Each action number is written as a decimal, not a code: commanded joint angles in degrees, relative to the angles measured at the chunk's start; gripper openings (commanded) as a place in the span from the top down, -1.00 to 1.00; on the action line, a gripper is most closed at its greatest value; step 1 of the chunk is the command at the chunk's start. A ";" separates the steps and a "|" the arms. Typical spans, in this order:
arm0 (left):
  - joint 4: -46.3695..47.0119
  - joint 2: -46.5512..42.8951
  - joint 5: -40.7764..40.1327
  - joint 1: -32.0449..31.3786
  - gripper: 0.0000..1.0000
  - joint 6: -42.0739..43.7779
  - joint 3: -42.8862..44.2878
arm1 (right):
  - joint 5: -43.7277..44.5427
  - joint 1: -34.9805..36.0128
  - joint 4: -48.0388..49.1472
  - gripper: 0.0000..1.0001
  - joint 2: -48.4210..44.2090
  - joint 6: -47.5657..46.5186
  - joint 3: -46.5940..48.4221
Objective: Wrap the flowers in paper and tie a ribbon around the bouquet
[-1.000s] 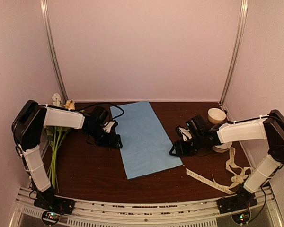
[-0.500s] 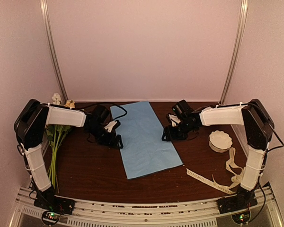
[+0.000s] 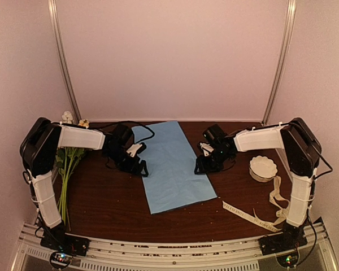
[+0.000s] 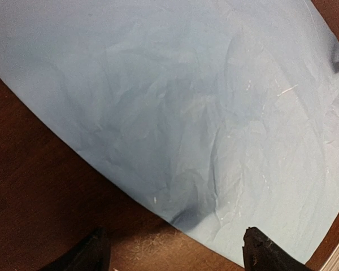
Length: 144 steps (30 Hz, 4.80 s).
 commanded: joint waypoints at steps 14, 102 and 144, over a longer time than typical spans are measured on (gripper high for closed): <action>-5.42 4.48 -0.08 0.08 -0.69 0.99 -1.46 | -10.01 -0.20 7.99 0.34 -1.01 3.64 -0.01; 48.29 -50.48 -38.31 -14.66 1.00 -65.65 -53.03 | 17.22 5.76 4.20 0.03 -12.15 -8.62 -4.54; 99.34 -10.84 -26.95 -15.30 0.24 -93.49 -63.86 | 21.37 -1.45 -21.92 0.09 6.01 -18.14 16.29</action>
